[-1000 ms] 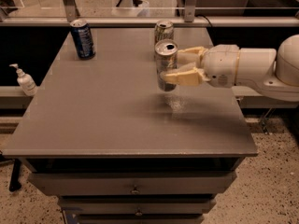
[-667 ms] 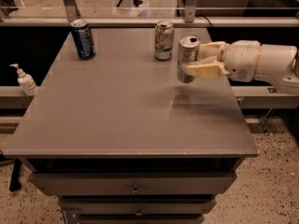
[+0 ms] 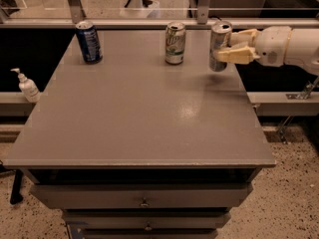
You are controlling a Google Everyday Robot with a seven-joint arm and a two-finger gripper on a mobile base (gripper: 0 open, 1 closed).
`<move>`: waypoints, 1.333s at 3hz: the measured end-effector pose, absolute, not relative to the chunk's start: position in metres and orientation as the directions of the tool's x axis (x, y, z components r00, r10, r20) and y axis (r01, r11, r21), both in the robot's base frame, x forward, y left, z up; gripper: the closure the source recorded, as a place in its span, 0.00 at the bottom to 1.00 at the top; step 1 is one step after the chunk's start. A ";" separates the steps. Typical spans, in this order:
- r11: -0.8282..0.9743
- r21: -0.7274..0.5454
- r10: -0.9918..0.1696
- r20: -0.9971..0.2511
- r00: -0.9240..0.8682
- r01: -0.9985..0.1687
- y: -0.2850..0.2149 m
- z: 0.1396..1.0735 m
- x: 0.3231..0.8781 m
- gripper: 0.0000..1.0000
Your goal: Move redbull can near 7up can
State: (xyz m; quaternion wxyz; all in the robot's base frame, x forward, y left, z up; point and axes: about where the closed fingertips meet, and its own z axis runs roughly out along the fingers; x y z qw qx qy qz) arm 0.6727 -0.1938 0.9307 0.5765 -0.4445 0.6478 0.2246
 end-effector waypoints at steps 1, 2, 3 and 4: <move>0.507 -0.195 -0.343 -0.939 0.011 -0.840 -0.192 0.919 0.701 1.00; 0.507 -0.159 -0.337 -0.941 -0.025 -0.847 -0.182 0.904 0.718 1.00; 0.496 -0.136 -0.319 -0.947 -0.035 -0.858 -0.167 0.894 0.731 1.00; 0.495 -0.125 -0.293 -0.956 -0.030 -0.860 -0.159 0.892 0.740 1.00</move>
Offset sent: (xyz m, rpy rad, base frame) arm 0.0656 0.0191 -0.0445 -0.0125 0.1317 -0.0137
